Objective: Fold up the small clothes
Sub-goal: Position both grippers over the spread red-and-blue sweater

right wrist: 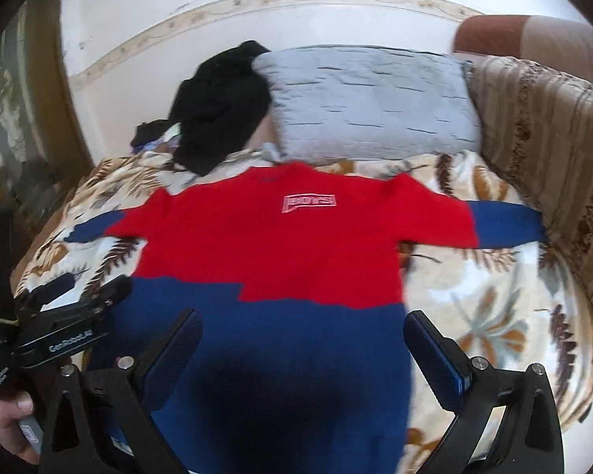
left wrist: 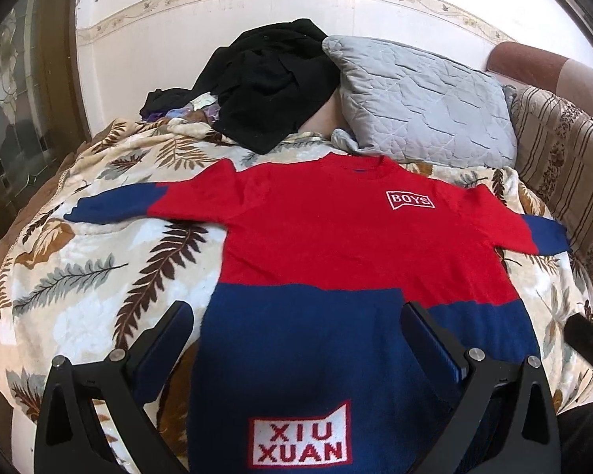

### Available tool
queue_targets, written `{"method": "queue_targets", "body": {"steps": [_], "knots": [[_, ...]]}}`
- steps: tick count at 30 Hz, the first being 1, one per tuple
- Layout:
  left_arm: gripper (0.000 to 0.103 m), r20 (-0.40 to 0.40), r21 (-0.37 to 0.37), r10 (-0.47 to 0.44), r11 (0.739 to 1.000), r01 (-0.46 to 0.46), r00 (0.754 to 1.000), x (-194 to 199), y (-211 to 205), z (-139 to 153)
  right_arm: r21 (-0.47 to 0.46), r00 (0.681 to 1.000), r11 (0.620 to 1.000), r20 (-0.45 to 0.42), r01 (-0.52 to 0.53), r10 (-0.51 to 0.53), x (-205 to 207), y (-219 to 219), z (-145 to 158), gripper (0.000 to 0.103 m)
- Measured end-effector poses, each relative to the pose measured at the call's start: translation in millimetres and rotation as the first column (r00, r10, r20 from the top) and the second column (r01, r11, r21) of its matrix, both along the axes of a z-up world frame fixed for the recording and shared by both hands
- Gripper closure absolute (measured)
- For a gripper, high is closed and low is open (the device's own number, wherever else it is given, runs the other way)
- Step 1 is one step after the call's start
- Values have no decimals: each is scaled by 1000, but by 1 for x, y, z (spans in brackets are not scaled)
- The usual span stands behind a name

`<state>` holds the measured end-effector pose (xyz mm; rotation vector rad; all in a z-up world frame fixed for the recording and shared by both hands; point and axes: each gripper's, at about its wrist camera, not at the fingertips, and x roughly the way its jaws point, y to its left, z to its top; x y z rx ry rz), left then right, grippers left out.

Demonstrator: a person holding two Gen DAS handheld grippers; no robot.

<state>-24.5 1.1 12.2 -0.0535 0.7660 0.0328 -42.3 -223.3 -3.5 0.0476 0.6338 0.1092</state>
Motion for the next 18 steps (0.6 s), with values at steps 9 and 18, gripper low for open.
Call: {"method": "queue_targets", "body": {"steps": [9, 18], "knots": [[0, 1, 5, 3, 1000, -3, 1000, -6, 1, -1, -25, 1000, 1000, 3, 19, -19, -3, 6, -2, 0], [0, 6, -3, 23, 1000, -23, 1000, -8, 5, 6, -30, 999, 999, 25, 36, -36, -1, 5, 3, 0]]}}
